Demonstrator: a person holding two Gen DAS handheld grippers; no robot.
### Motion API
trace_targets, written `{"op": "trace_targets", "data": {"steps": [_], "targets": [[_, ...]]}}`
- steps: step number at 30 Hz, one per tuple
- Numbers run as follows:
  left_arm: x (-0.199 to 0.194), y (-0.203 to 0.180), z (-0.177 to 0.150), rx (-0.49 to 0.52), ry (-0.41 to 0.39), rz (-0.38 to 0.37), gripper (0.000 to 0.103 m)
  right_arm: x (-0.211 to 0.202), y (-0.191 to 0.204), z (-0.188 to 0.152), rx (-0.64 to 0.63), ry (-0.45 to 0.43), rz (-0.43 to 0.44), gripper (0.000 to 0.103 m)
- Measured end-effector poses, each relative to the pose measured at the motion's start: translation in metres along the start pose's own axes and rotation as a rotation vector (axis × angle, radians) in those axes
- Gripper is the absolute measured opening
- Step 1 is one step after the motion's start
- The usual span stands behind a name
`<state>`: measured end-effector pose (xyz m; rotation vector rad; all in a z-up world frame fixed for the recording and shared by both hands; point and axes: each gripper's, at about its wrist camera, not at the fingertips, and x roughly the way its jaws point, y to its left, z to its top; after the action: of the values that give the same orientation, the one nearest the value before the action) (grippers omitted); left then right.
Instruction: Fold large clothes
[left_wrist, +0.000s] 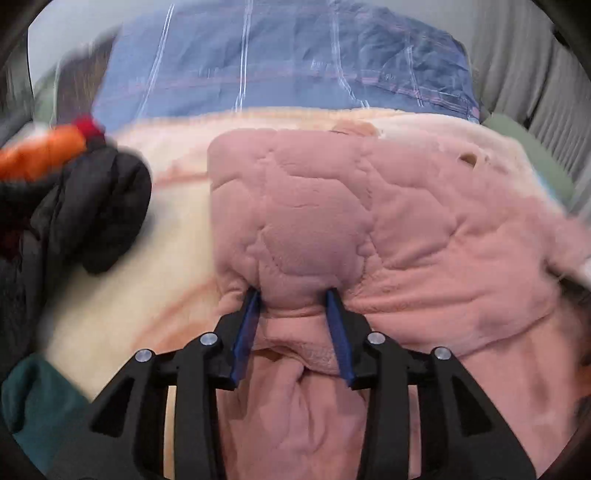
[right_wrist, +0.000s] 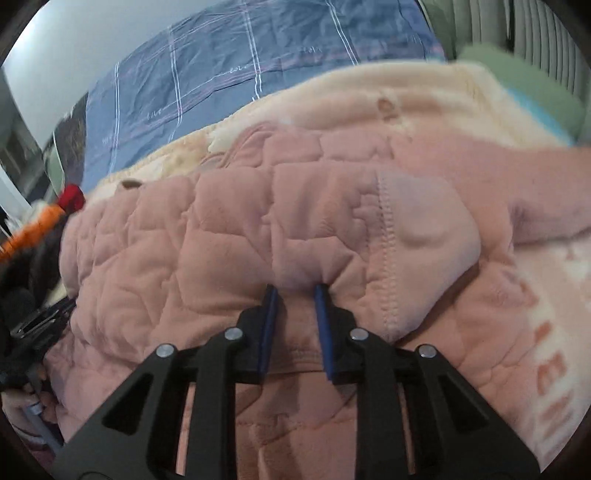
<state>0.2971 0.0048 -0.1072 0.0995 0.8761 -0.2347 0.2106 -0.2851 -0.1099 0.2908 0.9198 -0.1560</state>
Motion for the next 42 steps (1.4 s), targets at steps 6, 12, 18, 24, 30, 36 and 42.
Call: {"op": "trace_targets", "data": {"steps": [6,12,18,24,30,36,42], "targets": [[-0.044,0.0,-0.001,0.002,-0.041,-0.014,0.045,-0.057,-0.03,0.01,0.056,-0.148,0.134,0.053],[-0.021,0.023,-0.017,-0.091,0.04,-0.022,0.07,-0.014,-0.085,0.002,0.187,-0.057,0.088,0.057],[-0.096,0.036,-0.042,-0.107,-0.051,-0.114,0.07,-0.084,-0.091,-0.027,0.18,-0.089,0.218,0.056],[-0.153,0.032,-0.087,-0.024,-0.071,-0.165,0.07,-0.12,-0.096,-0.069,0.054,-0.066,0.216,0.035],[-0.173,-0.011,-0.066,0.05,-0.149,-0.178,0.059,-0.123,-0.142,-0.05,0.271,-0.086,0.227,0.036],[-0.138,-0.072,-0.023,0.109,-0.118,-0.197,0.049,-0.109,-0.27,-0.036,0.806,-0.128,0.212,0.067],[-0.07,-0.103,0.019,0.083,-0.058,-0.177,0.046,-0.095,-0.371,-0.029,1.158,-0.295,0.254,0.071]]}}
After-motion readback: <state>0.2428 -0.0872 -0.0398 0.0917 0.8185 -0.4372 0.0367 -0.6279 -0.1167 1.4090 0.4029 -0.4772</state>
